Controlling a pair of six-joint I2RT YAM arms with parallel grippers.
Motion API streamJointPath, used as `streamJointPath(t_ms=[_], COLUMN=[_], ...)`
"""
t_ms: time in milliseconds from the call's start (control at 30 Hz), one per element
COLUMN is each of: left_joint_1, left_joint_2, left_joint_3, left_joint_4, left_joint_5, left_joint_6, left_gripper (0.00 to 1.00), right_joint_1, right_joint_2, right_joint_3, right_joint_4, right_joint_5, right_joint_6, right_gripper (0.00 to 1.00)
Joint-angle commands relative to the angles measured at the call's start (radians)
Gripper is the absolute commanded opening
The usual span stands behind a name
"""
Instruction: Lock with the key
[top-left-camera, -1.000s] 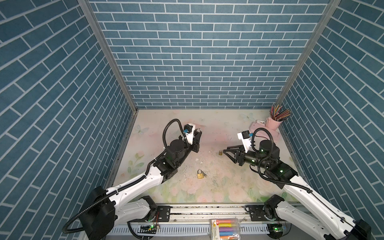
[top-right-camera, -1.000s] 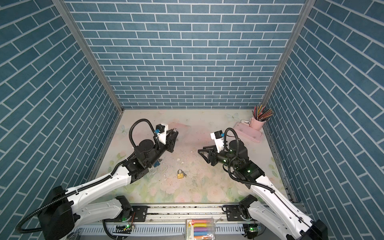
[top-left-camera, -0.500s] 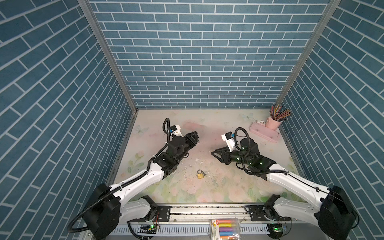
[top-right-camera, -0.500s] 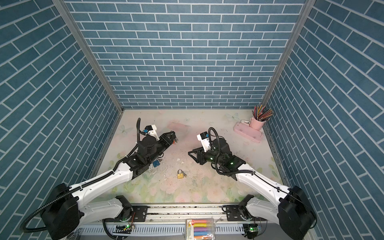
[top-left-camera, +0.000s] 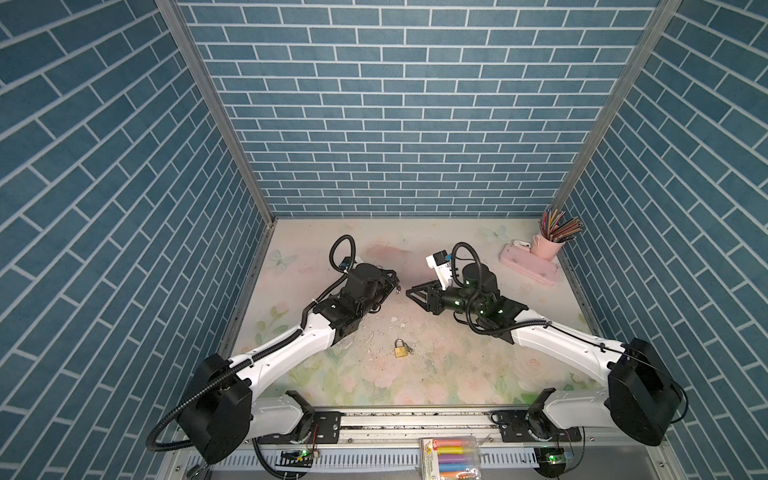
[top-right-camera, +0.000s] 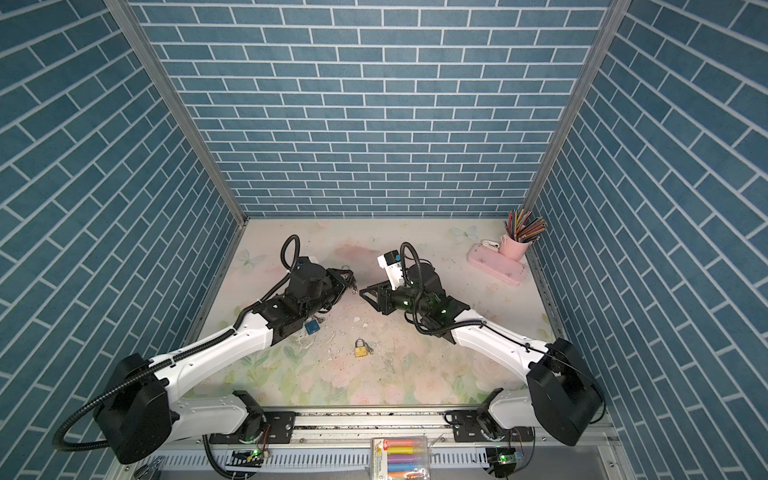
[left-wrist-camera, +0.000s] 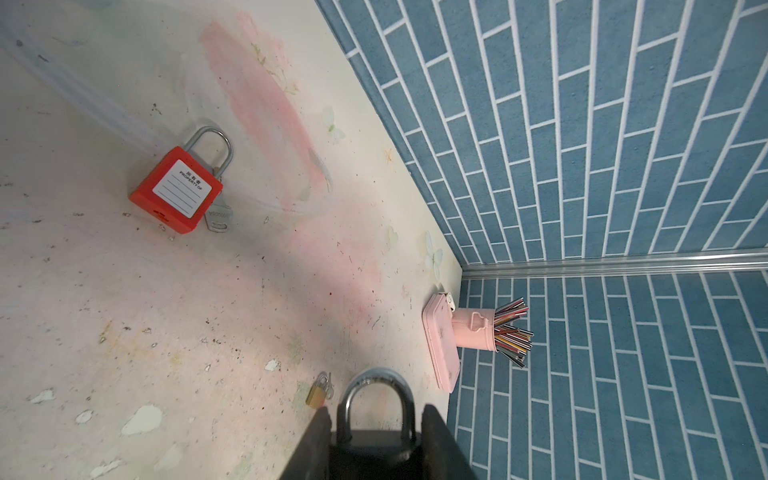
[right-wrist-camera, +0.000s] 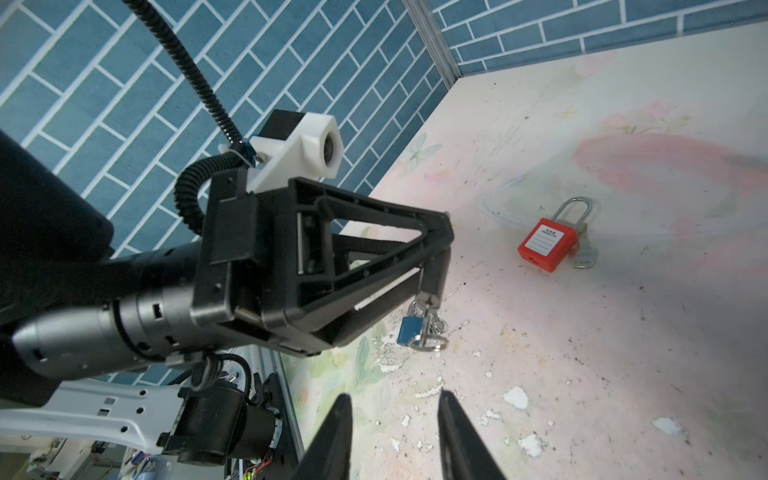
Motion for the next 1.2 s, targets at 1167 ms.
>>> streamJointPath(t_ms=[1167], left_joint_1=[0.043], left_joint_2=[0.014], left_joint_3=[0.012], left_joint_4=[0.0], left_joint_5=[0.06], left_joint_6=[-0.013], left_gripper=[0.0], right_joint_1=[0.013], right_joint_2=[0.194], right_joint_3=[0.127], right_joint_4=[0.049], right_joint_5=[-0.031], right_joint_6=[0.001], right_gripper=[0.0])
